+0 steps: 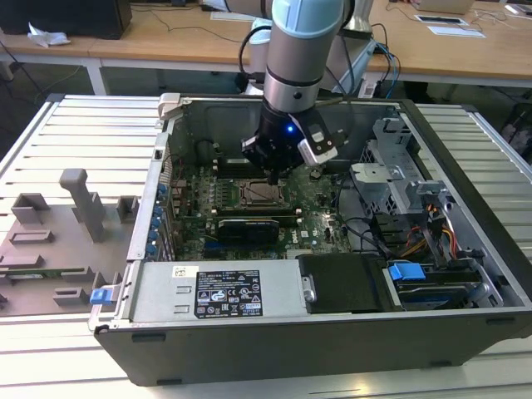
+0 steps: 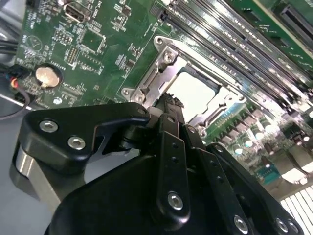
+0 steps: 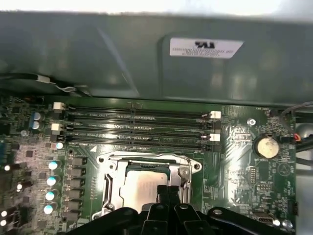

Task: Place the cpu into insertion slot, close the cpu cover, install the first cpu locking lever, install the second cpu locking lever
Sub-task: 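Install the first cpu locking lever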

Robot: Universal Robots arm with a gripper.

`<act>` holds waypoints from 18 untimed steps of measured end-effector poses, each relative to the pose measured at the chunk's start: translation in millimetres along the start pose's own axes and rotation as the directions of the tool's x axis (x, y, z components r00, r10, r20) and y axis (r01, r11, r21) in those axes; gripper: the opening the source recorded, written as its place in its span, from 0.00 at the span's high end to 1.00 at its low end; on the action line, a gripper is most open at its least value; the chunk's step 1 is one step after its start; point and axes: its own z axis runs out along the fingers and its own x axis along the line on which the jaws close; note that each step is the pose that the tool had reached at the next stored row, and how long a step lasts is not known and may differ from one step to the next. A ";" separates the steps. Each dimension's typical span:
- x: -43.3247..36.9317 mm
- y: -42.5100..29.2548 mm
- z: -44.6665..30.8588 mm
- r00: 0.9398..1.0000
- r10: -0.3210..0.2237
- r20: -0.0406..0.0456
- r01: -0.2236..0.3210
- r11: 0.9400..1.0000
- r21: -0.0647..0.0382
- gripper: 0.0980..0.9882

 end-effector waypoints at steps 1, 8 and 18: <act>0.1 0.3 -2.8 1.000 0.000 0.000 0.000 1.000 0.000 0.99; 0.8 2.9 -26.7 1.000 0.000 0.000 0.000 1.000 0.000 0.99; 1.3 4.9 -44.6 1.000 0.000 0.000 0.000 1.000 0.002 0.99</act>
